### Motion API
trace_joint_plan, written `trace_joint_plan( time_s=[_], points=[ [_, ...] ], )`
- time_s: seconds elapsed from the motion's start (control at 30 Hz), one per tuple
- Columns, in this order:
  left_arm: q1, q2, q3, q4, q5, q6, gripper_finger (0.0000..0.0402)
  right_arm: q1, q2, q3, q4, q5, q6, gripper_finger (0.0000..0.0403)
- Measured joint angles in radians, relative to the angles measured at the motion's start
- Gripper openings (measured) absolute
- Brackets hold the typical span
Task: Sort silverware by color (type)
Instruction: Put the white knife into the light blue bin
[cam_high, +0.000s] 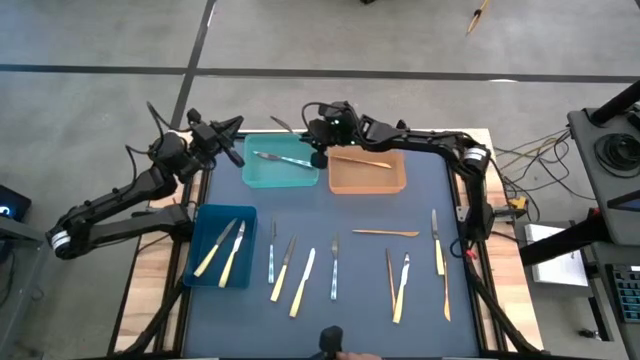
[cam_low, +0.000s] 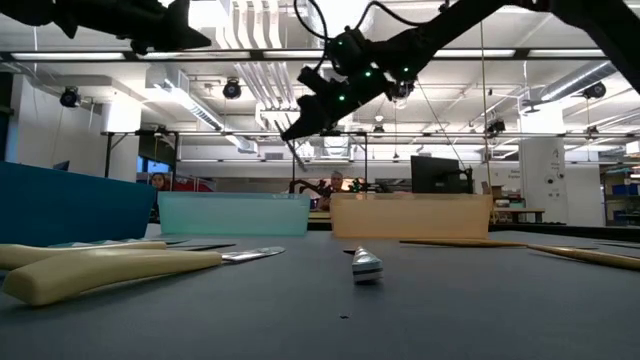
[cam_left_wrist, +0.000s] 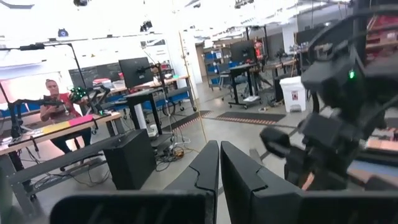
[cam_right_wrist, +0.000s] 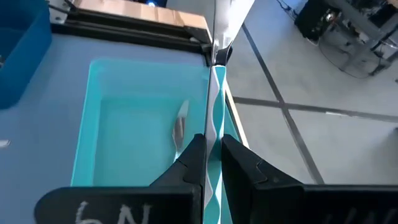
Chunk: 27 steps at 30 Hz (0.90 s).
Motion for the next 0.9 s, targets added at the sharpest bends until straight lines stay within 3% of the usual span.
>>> trace_joint_plan(
  time_s=[0.3, 0.9],
  points=[
    [0.0, -0.044, -0.001, -0.027, 0.0, -0.016, 0.0, 0.011, 0.136, 0.135, -0.025, 0.0, 0.009, 0.0022],
    [0.0, -0.048, -0.001, -0.091, 0.0, -0.019, 0.0, 0.033, 0.427, 0.539, -0.418, 0.012, -0.045, 0.0022]
  ],
)
